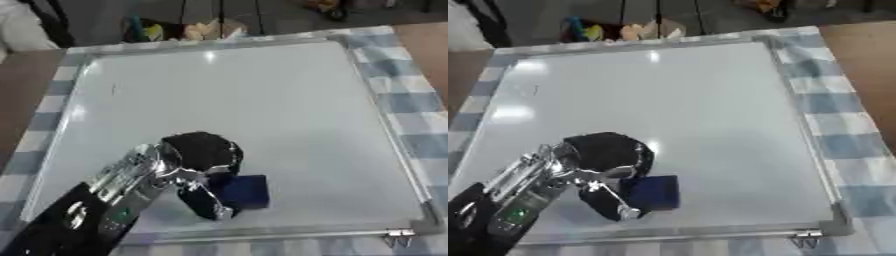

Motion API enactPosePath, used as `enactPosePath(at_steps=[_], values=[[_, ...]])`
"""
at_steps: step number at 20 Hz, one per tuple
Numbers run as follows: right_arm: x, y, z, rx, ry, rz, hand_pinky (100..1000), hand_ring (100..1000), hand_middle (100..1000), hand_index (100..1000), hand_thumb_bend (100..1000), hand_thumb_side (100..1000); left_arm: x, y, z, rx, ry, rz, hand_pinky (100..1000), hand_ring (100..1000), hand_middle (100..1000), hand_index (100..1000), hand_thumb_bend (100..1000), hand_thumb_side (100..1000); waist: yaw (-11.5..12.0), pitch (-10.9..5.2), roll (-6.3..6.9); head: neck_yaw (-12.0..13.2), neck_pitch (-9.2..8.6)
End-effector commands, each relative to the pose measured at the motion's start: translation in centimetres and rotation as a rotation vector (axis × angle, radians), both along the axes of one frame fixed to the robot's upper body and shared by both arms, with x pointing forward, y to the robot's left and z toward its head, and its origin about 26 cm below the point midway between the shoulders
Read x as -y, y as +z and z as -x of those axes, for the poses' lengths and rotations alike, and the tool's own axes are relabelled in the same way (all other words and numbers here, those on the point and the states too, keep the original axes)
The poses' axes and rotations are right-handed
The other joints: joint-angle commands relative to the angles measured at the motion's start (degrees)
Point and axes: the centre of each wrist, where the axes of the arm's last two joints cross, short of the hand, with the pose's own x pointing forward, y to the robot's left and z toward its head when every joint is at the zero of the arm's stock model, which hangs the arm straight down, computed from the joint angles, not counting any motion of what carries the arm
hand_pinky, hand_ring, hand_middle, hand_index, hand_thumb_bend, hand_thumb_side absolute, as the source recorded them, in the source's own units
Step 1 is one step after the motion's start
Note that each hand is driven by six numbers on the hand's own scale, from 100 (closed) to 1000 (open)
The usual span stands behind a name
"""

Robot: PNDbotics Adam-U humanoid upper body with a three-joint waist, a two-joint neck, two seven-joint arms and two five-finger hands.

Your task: Wipe the whiteboard clean with a brush.

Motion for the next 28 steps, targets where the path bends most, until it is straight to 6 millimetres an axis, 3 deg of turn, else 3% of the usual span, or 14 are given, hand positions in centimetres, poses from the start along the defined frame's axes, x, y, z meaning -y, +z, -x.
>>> enactPosePath(at_steps=[1, 7, 19, 28], values=[[-0.10, 0.81, 0.06, 0.020, 0.008, 0.027, 748, 803, 738, 851, 100, 961, 0.11, 0.26, -0.04, 0.019, -0.005, -0.005, 669, 808, 656, 360, 334, 488, -0.1, -0.75, -0.41, 0.2, -0.56], [-0.05, 0.87, 0.06, 0.017, 0.008, 0.022, 749, 803, 736, 851, 100, 963, 0.21, 0.12, -0.03, 0.022, -0.016, -0.011, 672, 810, 663, 354, 390, 500, -0.2, -0.78, -0.32, 0.3, -0.77], [-0.13, 0.78, 0.04, 0.002, 0.012, 0.030, 750, 803, 733, 852, 100, 969, 0.29, 0.16, 0.04, 0.075, -0.021, 0.020, 661, 795, 645, 353, 316, 527, -0.2, -0.79, -0.26, 0.3, -0.96], [-0.19, 0.74, 0.02, -0.001, 0.016, 0.030, 752, 803, 732, 852, 100, 973, 0.35, -0.53, -0.21, 0.068, -0.013, 0.003, 638, 754, 612, 340, 303, 481, -0.3, -0.69, -0.21, 0.5, -1.08]])
